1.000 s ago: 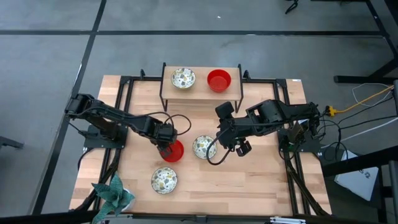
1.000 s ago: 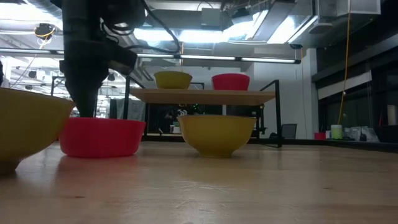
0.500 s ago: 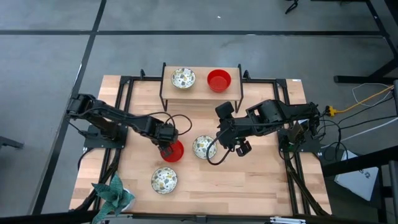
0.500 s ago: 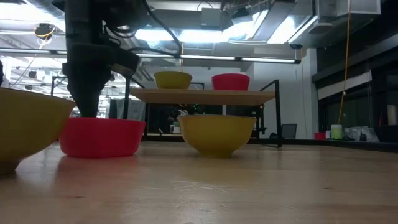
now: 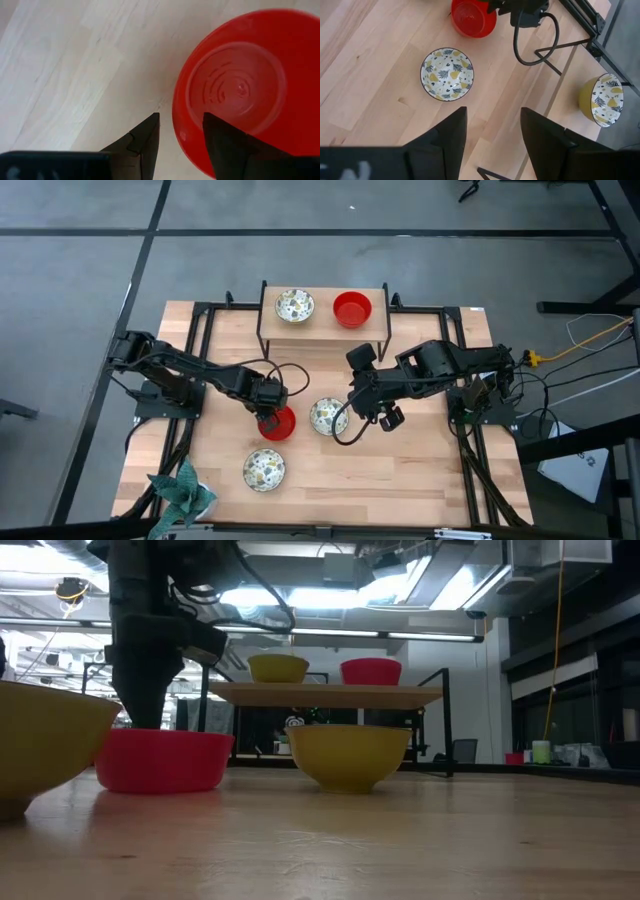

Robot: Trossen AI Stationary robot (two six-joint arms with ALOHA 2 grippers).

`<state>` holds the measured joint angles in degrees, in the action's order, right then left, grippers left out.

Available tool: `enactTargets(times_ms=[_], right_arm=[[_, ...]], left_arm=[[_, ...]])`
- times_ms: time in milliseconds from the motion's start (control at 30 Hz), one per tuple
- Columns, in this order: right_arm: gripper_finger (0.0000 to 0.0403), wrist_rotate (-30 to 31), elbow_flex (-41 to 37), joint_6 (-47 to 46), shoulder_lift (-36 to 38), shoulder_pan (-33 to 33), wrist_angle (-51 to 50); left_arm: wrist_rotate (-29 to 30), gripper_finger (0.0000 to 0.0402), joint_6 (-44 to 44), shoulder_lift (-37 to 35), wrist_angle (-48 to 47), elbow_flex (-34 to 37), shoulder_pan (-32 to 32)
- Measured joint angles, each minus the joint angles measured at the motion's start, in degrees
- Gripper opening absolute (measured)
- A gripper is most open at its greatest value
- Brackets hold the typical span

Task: Pick & Place Mini bowls
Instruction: Stack the red bowl on top of the red bowl on the shelf

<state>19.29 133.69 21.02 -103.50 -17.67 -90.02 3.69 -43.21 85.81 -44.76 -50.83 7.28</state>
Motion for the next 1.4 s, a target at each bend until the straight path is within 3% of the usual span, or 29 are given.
enactTargets(times_ms=[500,933,1400], right_arm=[[0.0184,0.00,0.00,0.08,0.00,0.02,0.00],[0.0184,0.00,0.00,0.37,0.00,0.01,0.00],[0.0184,0.02,0.00,0.57,0.00,0.02,0.02]], left_arm=[[1.09,0.0139,0.33,2.28,0.23,-0.02,-0.02],[-1.22,0.0009,2.47,2.19,0.33,-0.02,-0.80],[-4.25,0.0003,7.50,-0.46,-3.94,-5.27,-3.11]])
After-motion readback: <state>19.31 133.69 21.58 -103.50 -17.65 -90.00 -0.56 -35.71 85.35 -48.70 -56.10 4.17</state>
